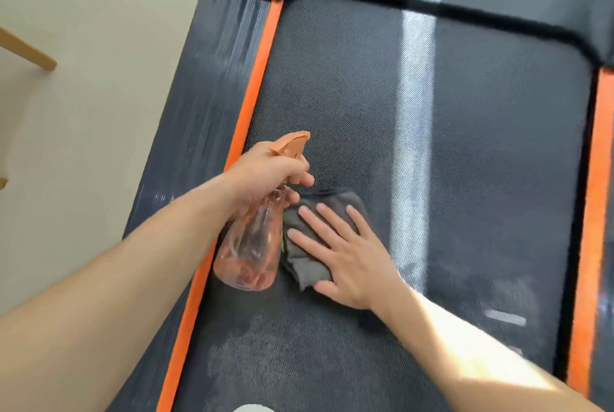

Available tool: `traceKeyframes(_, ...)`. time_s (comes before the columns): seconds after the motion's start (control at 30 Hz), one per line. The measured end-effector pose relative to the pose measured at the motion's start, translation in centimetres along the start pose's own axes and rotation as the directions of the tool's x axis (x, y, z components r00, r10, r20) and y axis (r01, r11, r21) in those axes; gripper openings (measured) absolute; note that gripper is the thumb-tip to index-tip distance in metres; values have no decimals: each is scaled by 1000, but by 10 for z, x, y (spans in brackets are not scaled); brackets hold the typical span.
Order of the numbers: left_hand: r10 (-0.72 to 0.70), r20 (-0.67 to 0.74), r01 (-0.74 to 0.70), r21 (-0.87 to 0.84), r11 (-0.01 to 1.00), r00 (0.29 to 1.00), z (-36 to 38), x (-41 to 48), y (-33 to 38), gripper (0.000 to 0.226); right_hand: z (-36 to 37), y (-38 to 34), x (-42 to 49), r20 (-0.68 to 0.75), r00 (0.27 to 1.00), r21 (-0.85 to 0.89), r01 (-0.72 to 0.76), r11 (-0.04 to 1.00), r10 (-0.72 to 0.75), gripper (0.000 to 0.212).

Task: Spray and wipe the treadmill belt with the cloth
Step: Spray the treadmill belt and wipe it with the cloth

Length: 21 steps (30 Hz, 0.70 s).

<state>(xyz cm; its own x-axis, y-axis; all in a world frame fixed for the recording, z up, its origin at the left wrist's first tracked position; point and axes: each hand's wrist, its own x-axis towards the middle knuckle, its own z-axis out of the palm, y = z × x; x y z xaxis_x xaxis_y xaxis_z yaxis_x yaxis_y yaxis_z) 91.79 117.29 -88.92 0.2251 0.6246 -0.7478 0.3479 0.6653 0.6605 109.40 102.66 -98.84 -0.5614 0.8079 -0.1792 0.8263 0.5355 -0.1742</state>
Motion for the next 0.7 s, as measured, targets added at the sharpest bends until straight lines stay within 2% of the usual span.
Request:
traceKeyframes(0.07, 23, 21, -23, 5, 1000, 1000, 11, 0, 5, 14, -8, 30, 25, -44, 985, 58, -165, 985, 168, 89)
traceKeyframes(0.13, 26, 15, -26, 6, 1000, 1000, 21, 3, 10, 23, -21, 74, 50, -91, 902, 182, -402, 898, 422, 83)
traceKeyframes(0.23, 8, 47, -10, 39, 999, 999, 38, 11, 18, 36, -33, 124, 42, -51, 731, 95, -674, 732, 680, 78)
traceKeyframes(0.3, -9, 82, 3, 77, 997, 997, 53, 20, 24, 26, -27, 118, 12, -66, 663, 26, -746, 665, 746, 84)
traceKeyframes(0.37, -14, 115, 2, 105, 994, 993, 69, 31, 32, 15, -10, 80, -27, -41, 690, -19, -723, 690, 722, 92)
traceKeyframes(0.47, 21, 176, -52, 171, 984, 984, 101, 47, 48, 15, 20, 21, -91, 25, 851, -59, -522, 851, 524, 97)
traceKeyframes(0.5, 33, 204, -73, 190, 979, 978, 112, 52, 52, 11, 25, 12, -108, 29, 884, -69, -464, 883, 467, 96)
traceKeyframes(0.63, 40, 268, -84, 154, 985, 963, 144, 59, 55, 16, 18, 9, -126, 86, 904, -73, -414, 907, 419, 95)
traceKeyframes(0.7, 30, 274, -67, 125, 990, 961, 155, 53, 58, 20, 12, 24, -127, 68, 867, -35, -493, 869, 494, 95)
